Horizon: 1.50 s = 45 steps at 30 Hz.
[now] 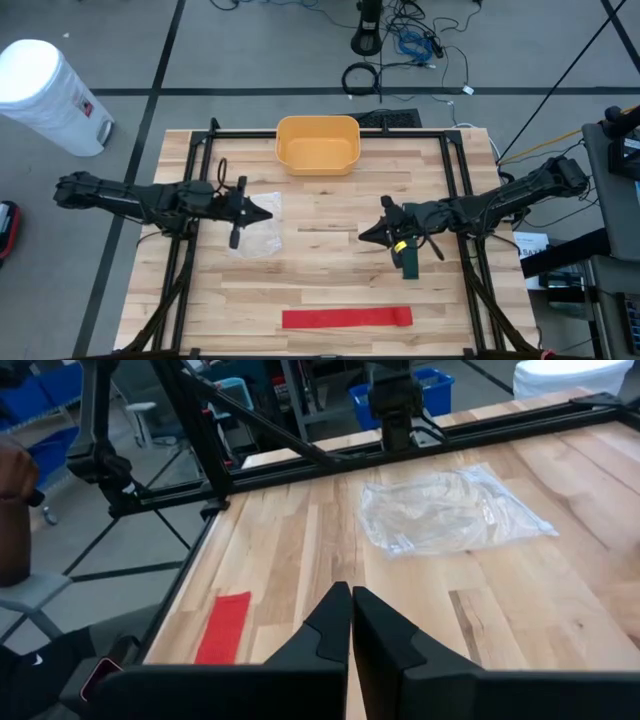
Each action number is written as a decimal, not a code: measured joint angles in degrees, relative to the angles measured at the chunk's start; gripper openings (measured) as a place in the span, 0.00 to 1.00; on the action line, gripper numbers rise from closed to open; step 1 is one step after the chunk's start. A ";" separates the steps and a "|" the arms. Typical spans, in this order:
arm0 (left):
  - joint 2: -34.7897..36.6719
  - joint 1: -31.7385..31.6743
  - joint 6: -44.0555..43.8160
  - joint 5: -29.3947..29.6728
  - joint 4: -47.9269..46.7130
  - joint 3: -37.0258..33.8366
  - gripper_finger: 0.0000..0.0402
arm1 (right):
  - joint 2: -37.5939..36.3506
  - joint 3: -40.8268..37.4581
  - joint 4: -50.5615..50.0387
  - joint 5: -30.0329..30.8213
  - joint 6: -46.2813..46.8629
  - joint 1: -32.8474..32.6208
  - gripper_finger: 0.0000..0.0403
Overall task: Roll bandage
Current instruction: Adjust the transparent zip bag
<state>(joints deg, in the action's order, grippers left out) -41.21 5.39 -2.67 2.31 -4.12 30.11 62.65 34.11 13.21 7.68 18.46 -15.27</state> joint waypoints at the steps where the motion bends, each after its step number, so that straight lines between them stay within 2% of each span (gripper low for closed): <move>1: -0.17 0.00 0.01 0.04 0.00 0.00 0.06 | 0.00 0.00 0.08 0.00 0.00 0.02 0.00; 8: -0.31 0.00 0.06 0.13 0.20 0.00 0.06 | -0.90 1.45 -1.93 -0.02 0.14 0.04 0.00; 11: -0.29 0.00 2.00 0.16 0.24 0.00 0.06 | -0.94 4.06 -6.78 0.00 1.08 0.04 0.00; 16: -0.29 0.00 10.56 0.17 1.39 0.00 0.06 | -0.94 7.93 -17.88 0.00 2.84 -0.22 0.00; 21: -0.22 0.00 11.04 1.29 3.32 0.00 0.06 | -0.94 8.93 -23.01 0.16 3.39 -0.33 0.00; 26: -0.22 -0.14 5.44 8.13 1.90 0.04 0.06 | -0.94 8.98 -22.86 2.16 3.32 -0.33 0.00; 30: -0.29 -1.11 -0.96 18.39 -5.73 0.09 0.06 | -0.94 9.01 -22.86 2.95 3.05 -0.33 0.00; 32: -0.29 -2.21 -3.94 20.58 -9.84 0.09 0.06 | -0.94 9.01 -22.84 2.95 2.98 -0.33 0.00; 34: -0.29 -3.38 -7.03 19.15 -13.20 0.09 0.06 | -0.94 9.01 -22.85 2.95 2.96 -0.33 0.00; 38: -0.31 -4.92 -12.32 12.22 -17.13 0.09 0.06 | -0.94 9.01 -22.86 2.95 1.49 -0.33 0.00; 45: 0.21 -4.83 -3.19 11.04 -15.69 0.09 0.06 | -0.94 9.01 -21.69 2.84 2.48 -0.33 0.00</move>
<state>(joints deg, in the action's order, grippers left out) -41.00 0.56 -5.86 13.34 -19.81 30.20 61.71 43.11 -8.47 10.52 20.94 -15.59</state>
